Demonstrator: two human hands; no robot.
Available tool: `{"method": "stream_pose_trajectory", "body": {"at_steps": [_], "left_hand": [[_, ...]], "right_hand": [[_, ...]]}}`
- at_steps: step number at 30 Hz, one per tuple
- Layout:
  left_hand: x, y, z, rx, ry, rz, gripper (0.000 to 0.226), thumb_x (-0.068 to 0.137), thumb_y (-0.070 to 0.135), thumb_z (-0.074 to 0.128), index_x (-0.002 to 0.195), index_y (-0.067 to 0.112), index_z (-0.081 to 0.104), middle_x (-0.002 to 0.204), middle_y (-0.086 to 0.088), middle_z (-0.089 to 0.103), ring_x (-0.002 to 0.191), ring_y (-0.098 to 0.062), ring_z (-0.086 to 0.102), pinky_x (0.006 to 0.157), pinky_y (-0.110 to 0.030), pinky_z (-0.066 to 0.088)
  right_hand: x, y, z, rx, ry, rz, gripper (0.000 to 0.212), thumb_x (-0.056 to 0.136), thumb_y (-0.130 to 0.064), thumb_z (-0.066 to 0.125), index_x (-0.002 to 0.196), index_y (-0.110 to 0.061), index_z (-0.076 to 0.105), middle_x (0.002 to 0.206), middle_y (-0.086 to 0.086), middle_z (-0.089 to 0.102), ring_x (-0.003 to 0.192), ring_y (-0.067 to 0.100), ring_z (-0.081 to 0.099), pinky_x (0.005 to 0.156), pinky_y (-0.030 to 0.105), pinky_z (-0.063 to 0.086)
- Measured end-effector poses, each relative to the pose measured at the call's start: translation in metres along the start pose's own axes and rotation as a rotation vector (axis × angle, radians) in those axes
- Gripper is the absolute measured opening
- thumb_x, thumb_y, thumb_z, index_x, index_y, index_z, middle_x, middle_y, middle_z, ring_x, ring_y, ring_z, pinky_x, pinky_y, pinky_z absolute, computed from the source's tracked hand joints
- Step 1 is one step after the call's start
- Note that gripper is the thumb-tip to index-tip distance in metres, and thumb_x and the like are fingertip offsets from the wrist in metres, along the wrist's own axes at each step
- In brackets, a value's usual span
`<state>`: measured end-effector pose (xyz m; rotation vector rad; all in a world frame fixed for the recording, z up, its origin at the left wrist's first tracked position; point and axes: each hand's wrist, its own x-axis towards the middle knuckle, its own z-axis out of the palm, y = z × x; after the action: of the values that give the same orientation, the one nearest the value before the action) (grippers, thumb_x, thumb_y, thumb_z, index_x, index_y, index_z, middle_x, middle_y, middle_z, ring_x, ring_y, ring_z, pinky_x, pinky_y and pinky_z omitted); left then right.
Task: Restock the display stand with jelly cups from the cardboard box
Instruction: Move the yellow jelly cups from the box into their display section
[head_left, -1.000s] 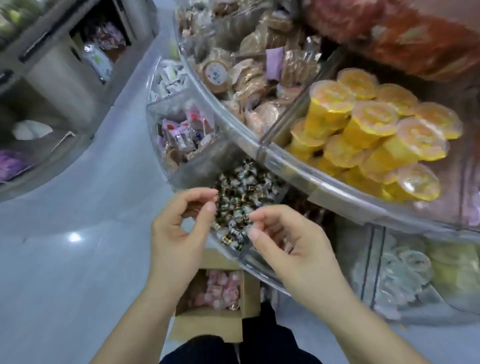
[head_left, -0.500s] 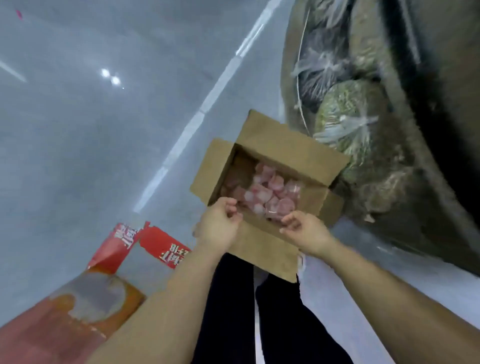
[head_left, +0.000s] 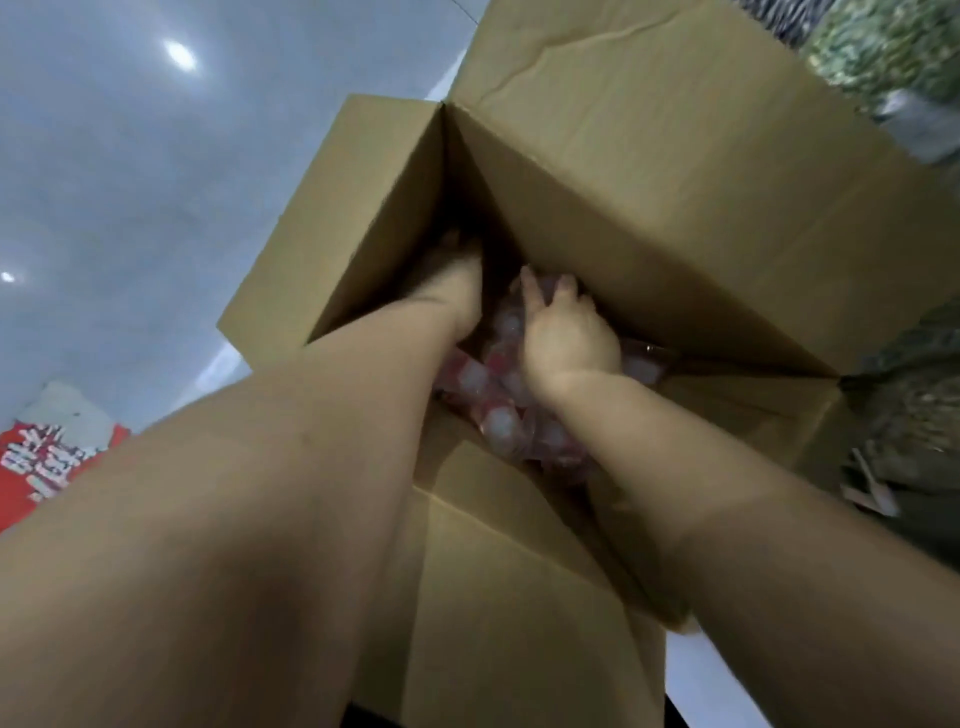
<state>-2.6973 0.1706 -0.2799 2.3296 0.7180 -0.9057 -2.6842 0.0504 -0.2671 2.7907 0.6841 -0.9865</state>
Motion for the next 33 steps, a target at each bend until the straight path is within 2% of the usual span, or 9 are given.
{"method": "stream_pose_trajectory", "body": {"at_steps": [6, 9, 13, 15, 18, 22, 26, 29, 33], "left_hand": [[0.001, 0.004, 0.012, 0.176, 0.091, -0.031, 0.032, 0.098, 0.014, 0.039, 0.127, 0.006, 0.048, 0.129, -0.017, 0.052, 0.117, -0.033, 0.053, 0.090, -0.038, 0.044], [-0.016, 0.005, 0.002, -0.100, 0.028, -0.162, 0.035, 0.096, 0.026, 0.044, 0.124, 0.006, 0.053, 0.126, -0.017, 0.055, 0.114, -0.032, 0.054, 0.086, -0.032, 0.043], [-0.049, 0.004, -0.002, -0.521, -0.060, -0.356, 0.040, 0.090, 0.027, 0.056, 0.121, 0.002, 0.050, 0.121, -0.022, 0.057, 0.109, -0.036, 0.058, 0.092, -0.036, 0.048], [-0.067, 0.000, -0.001, -0.784, -0.028, -0.423, 0.044, 0.086, 0.018, 0.061, 0.123, 0.001, 0.047, 0.118, -0.025, 0.058, 0.105, -0.038, 0.060, 0.091, -0.046, 0.051], [-0.093, -0.001, -0.009, -1.197, -0.073, -0.475, 0.051, 0.090, 0.007, 0.057, 0.137, 0.008, 0.036, 0.116, -0.018, 0.056, 0.094, -0.026, 0.061, 0.081, -0.040, 0.054], [-0.158, -0.001, -0.051, -1.387, -0.202, -0.341, 0.041, 0.090, -0.002, 0.052, 0.129, 0.010, 0.047, 0.111, -0.013, 0.061, 0.099, -0.023, 0.061, 0.083, -0.032, 0.052], [-0.260, 0.027, -0.133, -1.376, -0.112, -0.114, 0.055, 0.079, -0.014, 0.055, 0.125, 0.016, 0.045, 0.110, -0.004, 0.060, 0.094, -0.009, 0.062, 0.089, -0.034, 0.048], [-0.344, 0.067, -0.211, -1.280, -0.033, 0.085, 0.060, 0.063, -0.003, 0.061, 0.111, 0.027, 0.040, 0.112, -0.006, 0.058, 0.089, -0.005, 0.060, 0.083, -0.021, 0.047], [-0.436, 0.125, -0.311, -1.155, -0.054, 0.373, 0.059, 0.068, 0.019, 0.068, 0.115, 0.035, 0.036, 0.111, -0.002, 0.060, 0.094, -0.004, 0.061, 0.078, -0.014, 0.048]], "right_hand": [[0.006, -0.005, 0.018, -0.014, 0.152, 0.025, 0.042, 0.097, -0.010, 0.023, 0.138, -0.017, 0.031, 0.119, 0.026, 0.045, 0.106, 0.037, 0.047, 0.075, 0.042, 0.039], [0.001, -0.014, 0.024, 0.047, 0.087, 0.152, 0.043, 0.098, -0.010, 0.024, 0.138, -0.024, 0.032, 0.128, 0.031, 0.038, 0.115, 0.046, 0.041, 0.088, 0.049, 0.039], [0.002, -0.021, 0.031, 0.226, 0.109, 0.345, 0.040, 0.097, -0.010, 0.026, 0.134, -0.020, 0.036, 0.127, 0.029, 0.041, 0.125, 0.045, 0.036, 0.113, 0.051, 0.015], [0.002, -0.020, 0.032, 0.364, 0.189, 0.358, 0.031, 0.094, -0.012, 0.038, 0.123, -0.020, 0.046, 0.121, 0.023, 0.045, 0.119, 0.039, 0.042, 0.113, 0.045, 0.018], [-0.018, -0.012, 0.023, 0.577, 0.219, 0.229, 0.034, 0.087, -0.011, 0.051, 0.119, -0.022, 0.052, 0.125, 0.019, 0.039, 0.115, 0.039, 0.046, 0.101, 0.040, 0.036], [-0.086, -0.007, -0.024, 0.843, 0.246, 0.155, 0.050, 0.075, -0.016, 0.067, 0.122, -0.020, 0.050, 0.120, 0.011, 0.044, 0.112, 0.031, 0.051, 0.093, 0.034, 0.042], [-0.191, -0.010, -0.124, 1.139, 0.204, 0.223, 0.044, 0.071, -0.006, 0.070, 0.111, -0.019, 0.054, 0.110, 0.004, 0.050, 0.106, 0.025, 0.054, 0.093, 0.029, 0.042], [-0.281, -0.013, -0.229, 1.459, 0.084, 0.139, 0.042, 0.074, -0.001, 0.068, 0.104, -0.027, 0.055, 0.109, 0.004, 0.060, 0.098, 0.013, 0.058, 0.088, 0.021, 0.046], [-0.384, 0.000, -0.377, 1.651, 0.054, 0.045, 0.044, 0.061, -0.018, 0.060, 0.103, -0.028, 0.065, 0.103, 0.001, 0.067, 0.095, 0.010, 0.062, 0.082, 0.021, 0.049]]}}
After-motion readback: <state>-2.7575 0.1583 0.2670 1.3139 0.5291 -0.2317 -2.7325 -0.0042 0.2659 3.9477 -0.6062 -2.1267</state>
